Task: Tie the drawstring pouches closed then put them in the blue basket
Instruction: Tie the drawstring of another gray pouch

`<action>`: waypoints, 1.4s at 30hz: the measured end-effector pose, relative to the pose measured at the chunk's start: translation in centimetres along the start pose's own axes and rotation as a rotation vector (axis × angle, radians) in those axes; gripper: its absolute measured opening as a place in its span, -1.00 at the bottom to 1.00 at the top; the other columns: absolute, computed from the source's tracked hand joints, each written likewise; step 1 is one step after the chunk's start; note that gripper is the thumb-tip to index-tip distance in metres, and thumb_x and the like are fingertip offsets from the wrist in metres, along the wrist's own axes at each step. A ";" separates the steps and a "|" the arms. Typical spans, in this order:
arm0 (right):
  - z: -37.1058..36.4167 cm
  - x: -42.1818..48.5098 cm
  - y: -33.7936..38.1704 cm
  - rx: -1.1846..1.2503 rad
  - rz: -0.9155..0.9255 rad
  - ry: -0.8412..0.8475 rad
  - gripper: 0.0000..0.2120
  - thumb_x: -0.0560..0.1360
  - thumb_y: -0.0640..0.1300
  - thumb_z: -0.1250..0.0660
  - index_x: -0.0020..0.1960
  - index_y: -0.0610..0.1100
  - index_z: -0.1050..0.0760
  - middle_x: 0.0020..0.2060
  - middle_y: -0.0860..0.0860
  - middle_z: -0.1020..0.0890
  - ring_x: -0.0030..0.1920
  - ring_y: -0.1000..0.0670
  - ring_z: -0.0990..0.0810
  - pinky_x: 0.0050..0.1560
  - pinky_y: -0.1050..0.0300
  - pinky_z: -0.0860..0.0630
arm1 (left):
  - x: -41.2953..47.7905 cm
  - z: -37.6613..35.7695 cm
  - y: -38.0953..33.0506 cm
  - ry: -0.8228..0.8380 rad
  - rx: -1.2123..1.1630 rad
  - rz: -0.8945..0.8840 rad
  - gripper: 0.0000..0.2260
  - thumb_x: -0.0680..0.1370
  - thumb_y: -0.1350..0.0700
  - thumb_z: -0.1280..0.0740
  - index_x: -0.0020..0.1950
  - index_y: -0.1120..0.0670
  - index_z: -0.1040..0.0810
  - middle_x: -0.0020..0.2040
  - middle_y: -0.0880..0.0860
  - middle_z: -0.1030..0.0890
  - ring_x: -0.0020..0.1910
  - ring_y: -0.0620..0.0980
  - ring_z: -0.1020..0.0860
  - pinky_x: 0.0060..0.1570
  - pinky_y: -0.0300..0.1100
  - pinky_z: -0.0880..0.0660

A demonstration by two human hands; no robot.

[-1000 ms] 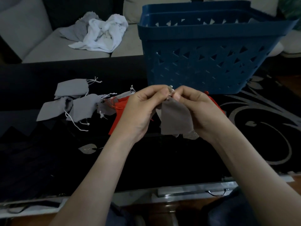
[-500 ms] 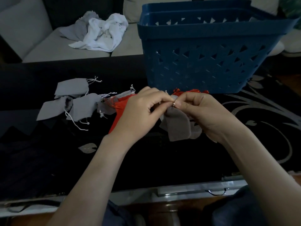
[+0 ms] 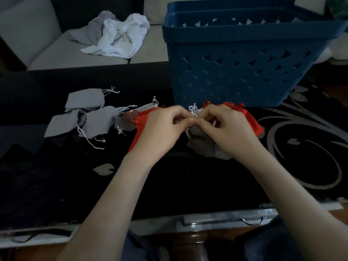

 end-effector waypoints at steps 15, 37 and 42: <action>-1.0 0.0 0.2 -0.006 -0.130 -0.024 -0.90 0.50 -0.17 -0.35 -0.19 -0.06 -0.55 -0.40 0.18 -0.52 -0.36 0.29 -0.47 -0.27 0.47 -0.34 | -0.1 -1.6 -0.6 0.027 0.376 -0.092 -0.92 0.51 0.21 -0.31 -0.06 0.08 -0.43 -0.14 -0.01 -0.45 -0.09 0.02 -0.48 -0.12 -0.21 -0.32; 0.4 0.2 0.7 0.428 -0.129 -0.024 -0.91 0.50 -0.26 -0.34 -0.09 -0.13 -0.61 -0.24 0.07 -0.65 -0.20 0.17 -0.59 -0.14 0.26 -0.49 | -1.0 -0.6 -1.0 -0.130 0.120 -0.211 -0.95 0.53 0.22 -0.35 -0.05 0.08 -0.54 -0.28 -0.13 -0.47 -0.29 -0.22 -0.43 -0.26 -0.47 -0.30; 0.3 0.1 0.6 0.371 -0.120 -0.052 -0.88 0.49 -0.26 -0.34 -0.20 -0.09 -0.54 -0.32 0.12 -0.58 -0.25 0.17 -0.54 -0.18 0.26 -0.45 | -1.1 -0.8 -1.0 -0.152 0.123 -0.213 -0.94 0.51 0.21 -0.37 -0.08 0.06 -0.56 -0.31 -0.09 -0.48 -0.29 -0.17 -0.44 -0.26 -0.45 -0.32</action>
Point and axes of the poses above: each hand's wrist, its own x-axis towards the middle knuckle, its own z-axis out of the back of the hand, y = z × x, the point moved 2 cm from there along x, towards the middle knuckle
